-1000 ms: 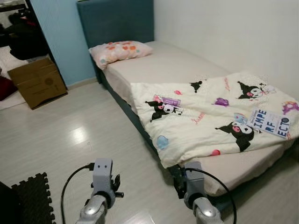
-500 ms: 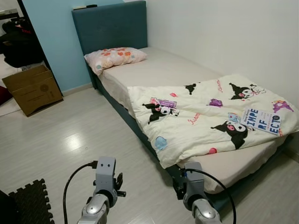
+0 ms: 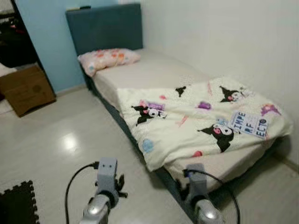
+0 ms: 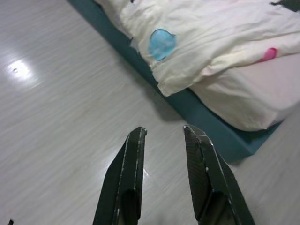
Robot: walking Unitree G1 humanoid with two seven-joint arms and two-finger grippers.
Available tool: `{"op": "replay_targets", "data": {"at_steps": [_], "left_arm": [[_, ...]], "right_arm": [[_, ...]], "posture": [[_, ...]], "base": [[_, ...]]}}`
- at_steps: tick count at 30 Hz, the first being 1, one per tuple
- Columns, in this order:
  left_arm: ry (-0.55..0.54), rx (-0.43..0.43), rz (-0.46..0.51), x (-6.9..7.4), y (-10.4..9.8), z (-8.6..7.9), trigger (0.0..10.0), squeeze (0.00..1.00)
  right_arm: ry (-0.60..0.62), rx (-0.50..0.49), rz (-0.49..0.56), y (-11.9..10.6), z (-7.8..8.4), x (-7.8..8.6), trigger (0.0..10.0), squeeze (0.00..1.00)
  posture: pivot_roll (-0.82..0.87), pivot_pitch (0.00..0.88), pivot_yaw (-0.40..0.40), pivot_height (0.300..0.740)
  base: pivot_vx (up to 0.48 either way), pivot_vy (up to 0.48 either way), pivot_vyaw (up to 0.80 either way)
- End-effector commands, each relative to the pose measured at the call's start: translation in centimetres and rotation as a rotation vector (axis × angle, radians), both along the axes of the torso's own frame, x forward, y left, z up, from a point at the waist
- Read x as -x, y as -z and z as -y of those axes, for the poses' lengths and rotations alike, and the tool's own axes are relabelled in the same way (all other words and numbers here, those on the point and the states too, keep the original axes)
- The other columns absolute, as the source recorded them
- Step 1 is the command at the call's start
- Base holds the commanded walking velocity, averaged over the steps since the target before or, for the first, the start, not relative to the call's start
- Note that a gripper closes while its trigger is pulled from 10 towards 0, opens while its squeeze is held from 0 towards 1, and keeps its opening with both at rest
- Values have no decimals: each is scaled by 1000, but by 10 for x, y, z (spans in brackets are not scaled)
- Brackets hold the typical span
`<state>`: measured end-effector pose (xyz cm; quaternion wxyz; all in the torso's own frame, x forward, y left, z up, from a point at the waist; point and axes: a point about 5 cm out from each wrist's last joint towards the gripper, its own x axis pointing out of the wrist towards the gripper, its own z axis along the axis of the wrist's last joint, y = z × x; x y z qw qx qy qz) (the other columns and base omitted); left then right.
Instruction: Clean up the room
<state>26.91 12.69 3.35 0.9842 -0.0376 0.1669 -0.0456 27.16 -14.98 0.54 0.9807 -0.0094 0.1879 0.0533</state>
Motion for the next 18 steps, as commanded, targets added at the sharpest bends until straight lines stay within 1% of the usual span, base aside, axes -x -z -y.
{"op": "replay_targets", "data": {"at_steps": [1, 15, 18], "left_arm": [[-6, -10, -21, 3, 4, -2, 10000, 0], [-22, -4, -23, 2, 3, -3, 10000, 0], [-26, -4, -25, 2, 3, -4, 10000, 0]], "right_arm": [[3, -14, -23, 4, -2, 4, 10000, 0], [-4, -16, -18, 2, -3, 3, 10000, 0], [-30, -22, -10, 1, -6, 3, 10000, 0]], "posture": [[-42, 70, 19, 740], [-44, 72, 16, 740], [-46, 76, 21, 740]], "base": [[0, -465, 0], [0, -464, 0], [0, -459, 0]]}}
